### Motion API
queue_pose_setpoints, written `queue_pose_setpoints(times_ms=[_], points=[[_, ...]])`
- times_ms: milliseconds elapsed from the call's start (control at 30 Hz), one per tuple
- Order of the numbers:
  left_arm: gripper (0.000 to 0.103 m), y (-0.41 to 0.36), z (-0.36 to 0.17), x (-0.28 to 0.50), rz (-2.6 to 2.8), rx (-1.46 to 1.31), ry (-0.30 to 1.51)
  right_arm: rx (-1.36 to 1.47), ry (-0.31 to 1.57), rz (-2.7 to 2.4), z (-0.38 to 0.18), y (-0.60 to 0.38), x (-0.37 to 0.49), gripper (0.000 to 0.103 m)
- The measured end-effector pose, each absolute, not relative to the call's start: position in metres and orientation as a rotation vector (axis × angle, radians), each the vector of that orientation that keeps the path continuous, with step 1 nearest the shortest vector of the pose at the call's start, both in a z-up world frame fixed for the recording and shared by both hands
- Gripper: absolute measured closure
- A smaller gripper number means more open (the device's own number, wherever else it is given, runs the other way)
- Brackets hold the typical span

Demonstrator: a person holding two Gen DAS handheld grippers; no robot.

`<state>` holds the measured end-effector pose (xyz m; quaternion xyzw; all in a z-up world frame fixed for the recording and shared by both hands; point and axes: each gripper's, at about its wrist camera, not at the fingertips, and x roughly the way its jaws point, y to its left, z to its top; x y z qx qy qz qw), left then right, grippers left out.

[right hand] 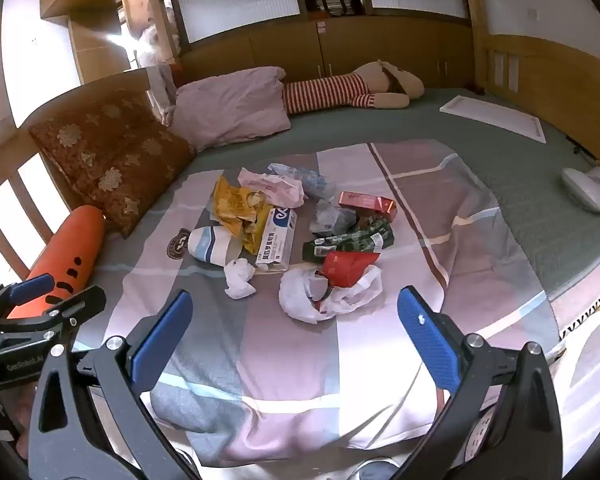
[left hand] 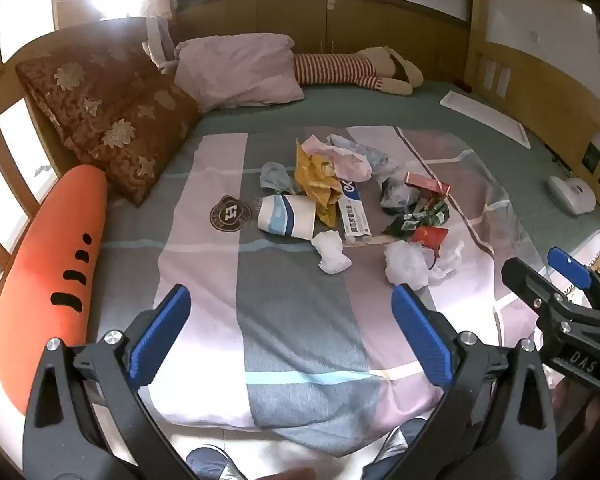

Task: Collect trash

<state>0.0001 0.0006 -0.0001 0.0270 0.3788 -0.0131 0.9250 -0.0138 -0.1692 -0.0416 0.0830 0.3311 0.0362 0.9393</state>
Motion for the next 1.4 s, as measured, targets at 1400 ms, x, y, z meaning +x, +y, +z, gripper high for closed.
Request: queue_pose_setpoints(times_ms=[1400], points=[[0.003, 0.003, -0.004, 0.003, -0.041, 0.02, 0.815, 0.145, 0.683, 0.066, -0.047, -0.166, -0.011, 0.003]])
